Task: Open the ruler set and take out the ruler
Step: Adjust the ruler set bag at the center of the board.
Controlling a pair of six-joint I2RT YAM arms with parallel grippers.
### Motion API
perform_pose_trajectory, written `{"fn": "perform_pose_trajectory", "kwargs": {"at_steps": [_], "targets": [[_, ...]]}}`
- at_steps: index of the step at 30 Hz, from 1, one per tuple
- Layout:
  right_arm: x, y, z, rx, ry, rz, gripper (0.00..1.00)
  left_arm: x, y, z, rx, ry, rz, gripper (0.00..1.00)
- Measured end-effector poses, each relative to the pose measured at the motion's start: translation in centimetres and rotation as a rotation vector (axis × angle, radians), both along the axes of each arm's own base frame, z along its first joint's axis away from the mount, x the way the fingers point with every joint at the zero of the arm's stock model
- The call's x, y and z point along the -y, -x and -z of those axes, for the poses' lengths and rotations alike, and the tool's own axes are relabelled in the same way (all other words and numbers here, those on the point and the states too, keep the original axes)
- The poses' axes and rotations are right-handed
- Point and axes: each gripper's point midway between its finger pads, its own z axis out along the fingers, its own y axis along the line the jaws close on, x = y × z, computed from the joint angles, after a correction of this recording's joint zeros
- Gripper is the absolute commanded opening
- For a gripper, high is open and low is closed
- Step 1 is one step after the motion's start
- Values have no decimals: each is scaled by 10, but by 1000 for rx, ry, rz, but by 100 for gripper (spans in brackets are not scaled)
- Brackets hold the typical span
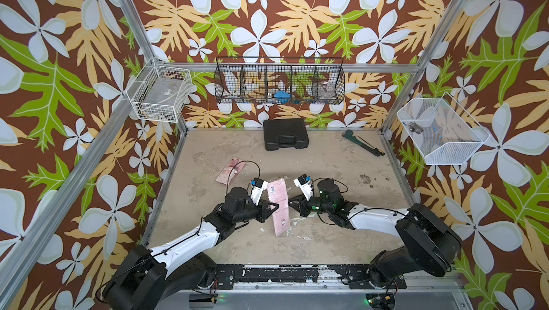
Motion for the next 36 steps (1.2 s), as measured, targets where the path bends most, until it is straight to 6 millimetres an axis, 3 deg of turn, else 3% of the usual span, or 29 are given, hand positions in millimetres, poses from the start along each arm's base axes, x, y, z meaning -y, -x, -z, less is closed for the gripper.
{"fn": "perform_pose_trajectory", "kwargs": {"at_steps": [10, 11, 15, 17, 24, 31, 36], "targets": [[11, 8, -9, -1, 9, 7, 0, 1, -4, 2, 11, 3, -12, 2], [12, 9, -9, -7, 13, 7, 0, 1, -5, 3, 8, 3, -13, 17], [15, 17, -10, -50, 13, 1, 0, 1, -14, 11, -11, -16, -50, 47], [18, 19, -13, -81, 5, 13, 0, 0, -22, 15, -16, -33, -82, 56], [20, 26, -31, -219, -87, 61, 0, -10, -46, 27, -41, -124, -199, 63], [15, 17, -19, -332, -104, 122, 0, -13, -43, 20, -43, -135, -207, 76], [14, 7, -11, -338, -101, 158, 0, 2, -37, 12, -23, -142, -154, 76]]}}
